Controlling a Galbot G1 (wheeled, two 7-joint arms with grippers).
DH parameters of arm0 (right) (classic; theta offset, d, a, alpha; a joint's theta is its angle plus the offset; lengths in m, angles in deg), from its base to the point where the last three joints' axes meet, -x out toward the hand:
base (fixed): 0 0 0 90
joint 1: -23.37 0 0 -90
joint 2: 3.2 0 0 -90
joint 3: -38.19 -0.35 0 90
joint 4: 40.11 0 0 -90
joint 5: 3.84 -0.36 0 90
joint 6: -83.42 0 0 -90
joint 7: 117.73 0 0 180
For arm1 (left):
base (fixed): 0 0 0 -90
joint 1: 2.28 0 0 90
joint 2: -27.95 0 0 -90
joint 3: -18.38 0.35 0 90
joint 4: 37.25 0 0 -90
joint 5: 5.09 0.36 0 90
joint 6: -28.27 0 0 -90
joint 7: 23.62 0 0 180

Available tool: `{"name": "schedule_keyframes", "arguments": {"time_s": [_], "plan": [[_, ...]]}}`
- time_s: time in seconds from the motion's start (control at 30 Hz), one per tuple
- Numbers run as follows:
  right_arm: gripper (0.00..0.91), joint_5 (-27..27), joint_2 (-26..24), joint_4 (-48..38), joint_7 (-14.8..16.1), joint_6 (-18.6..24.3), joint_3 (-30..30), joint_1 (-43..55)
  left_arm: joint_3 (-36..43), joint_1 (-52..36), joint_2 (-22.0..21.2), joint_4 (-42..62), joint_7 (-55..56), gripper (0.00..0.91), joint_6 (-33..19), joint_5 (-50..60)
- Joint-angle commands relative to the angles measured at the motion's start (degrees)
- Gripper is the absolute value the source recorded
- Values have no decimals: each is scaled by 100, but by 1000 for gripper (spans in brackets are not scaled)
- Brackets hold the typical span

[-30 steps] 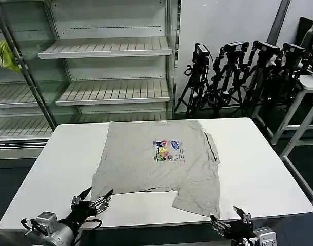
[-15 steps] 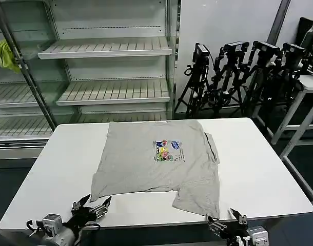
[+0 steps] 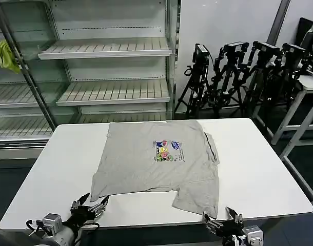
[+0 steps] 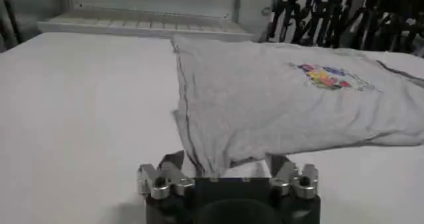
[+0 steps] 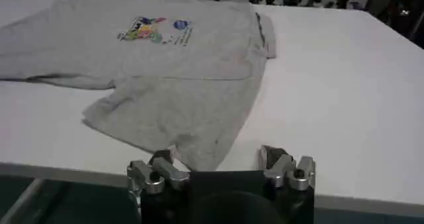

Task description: Fold and organize the clothes.

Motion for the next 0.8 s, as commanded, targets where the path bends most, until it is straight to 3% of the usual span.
{"name": "schedule_keyframes", "arguments": {"time_s": [0.03,0.07,0.13,0.27,0.8], "plan": [[252,43,23,-69,33,18,97,-7,16,9,-3,-5,-27,202,-7,48],[121,63,24,-70,53,40,93,-24,20,10,-8,-10,-34,161,-11,63],[0,84,26,-65,70,49,79,-47,24,14,-13,-20,-39,101,-11,76],[0,169,33,-64,130,54,58,-99,12,20,-22,-26,-65,50,-18,105],[0,415,13,-23,318,145,55,-167,-70,67,-14,-38,-206,50,-81,284]]}}
